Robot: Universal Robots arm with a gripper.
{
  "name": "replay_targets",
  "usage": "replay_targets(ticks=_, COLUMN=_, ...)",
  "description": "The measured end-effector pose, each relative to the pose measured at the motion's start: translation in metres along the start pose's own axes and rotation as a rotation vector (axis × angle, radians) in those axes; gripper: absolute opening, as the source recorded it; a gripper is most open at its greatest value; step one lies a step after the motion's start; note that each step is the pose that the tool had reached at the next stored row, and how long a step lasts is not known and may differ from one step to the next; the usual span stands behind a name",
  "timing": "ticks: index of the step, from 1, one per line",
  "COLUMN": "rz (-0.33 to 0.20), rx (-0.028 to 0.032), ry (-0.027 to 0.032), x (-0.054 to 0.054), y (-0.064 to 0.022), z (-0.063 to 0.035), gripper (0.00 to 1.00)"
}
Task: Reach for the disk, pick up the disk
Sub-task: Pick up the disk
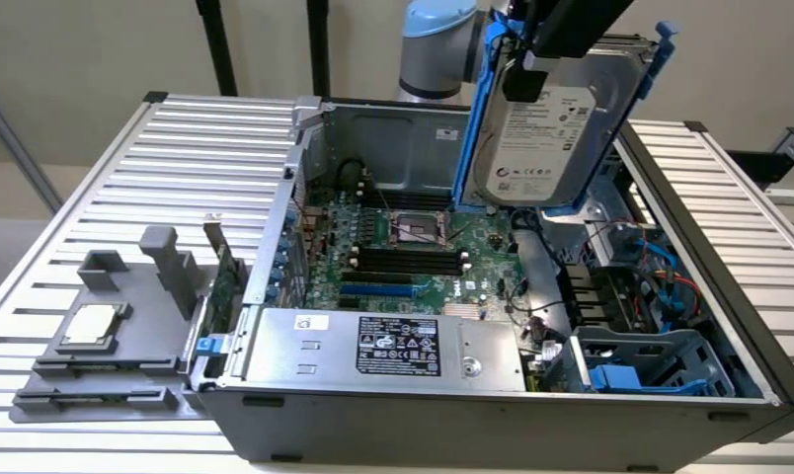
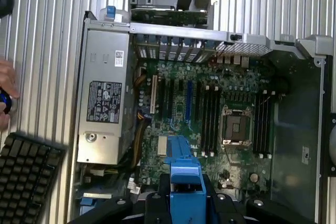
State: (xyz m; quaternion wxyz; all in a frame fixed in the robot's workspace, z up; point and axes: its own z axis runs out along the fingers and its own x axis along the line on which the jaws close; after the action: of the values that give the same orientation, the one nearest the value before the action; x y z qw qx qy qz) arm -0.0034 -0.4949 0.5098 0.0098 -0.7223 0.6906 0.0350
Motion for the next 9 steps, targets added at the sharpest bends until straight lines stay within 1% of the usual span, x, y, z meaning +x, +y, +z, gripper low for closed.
replay_targets(ticks=9, rz=0.0, rx=0.0, ry=0.0, x=0.017, y=-0.0394, z=-0.0003, gripper=0.33)
